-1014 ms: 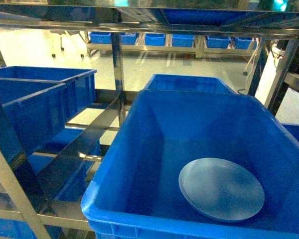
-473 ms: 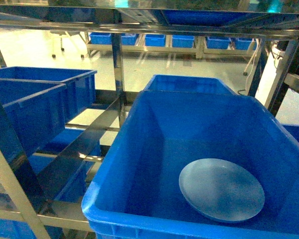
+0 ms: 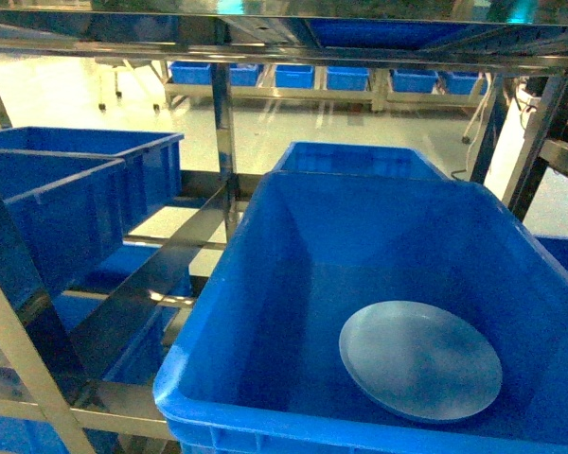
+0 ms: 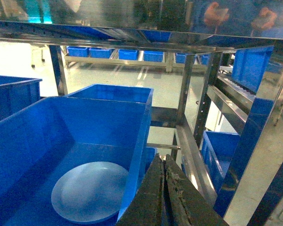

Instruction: Place blue tray on left shelf second layer neatly

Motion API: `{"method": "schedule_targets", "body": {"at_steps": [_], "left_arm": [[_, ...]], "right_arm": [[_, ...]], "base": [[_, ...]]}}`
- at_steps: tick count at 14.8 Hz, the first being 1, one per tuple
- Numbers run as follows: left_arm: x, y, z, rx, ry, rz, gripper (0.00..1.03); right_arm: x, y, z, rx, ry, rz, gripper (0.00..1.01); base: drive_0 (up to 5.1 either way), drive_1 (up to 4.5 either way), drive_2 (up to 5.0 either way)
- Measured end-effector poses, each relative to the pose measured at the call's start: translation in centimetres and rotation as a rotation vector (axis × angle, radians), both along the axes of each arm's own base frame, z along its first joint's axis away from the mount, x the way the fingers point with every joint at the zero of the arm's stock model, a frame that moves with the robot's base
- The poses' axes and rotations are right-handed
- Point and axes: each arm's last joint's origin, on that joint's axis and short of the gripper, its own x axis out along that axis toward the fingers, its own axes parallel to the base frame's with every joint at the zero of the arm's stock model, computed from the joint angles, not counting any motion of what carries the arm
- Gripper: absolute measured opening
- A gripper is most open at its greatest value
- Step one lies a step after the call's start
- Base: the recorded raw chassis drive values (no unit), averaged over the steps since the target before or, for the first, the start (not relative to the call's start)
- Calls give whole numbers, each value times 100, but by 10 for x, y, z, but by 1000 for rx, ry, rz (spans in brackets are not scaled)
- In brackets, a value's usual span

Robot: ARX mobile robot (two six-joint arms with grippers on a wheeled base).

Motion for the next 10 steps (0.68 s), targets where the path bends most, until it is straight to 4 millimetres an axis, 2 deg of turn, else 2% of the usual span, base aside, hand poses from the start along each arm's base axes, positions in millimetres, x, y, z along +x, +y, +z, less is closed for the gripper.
{"method": "schedule_targets", "body": {"at_steps": [6,7,10], "left_arm": [[0,0,0,0,0,0,98],[0,0,0,0,0,0,98],[0,0,0,0,0,0,98]], "right_arm": [[0,0,0,5,0,0,2],[0,0,0,5,0,0,6],[0,0,0,5,0,0,43]], "base": [[0,0,0],[0,0,0],[0,0,0]]}}
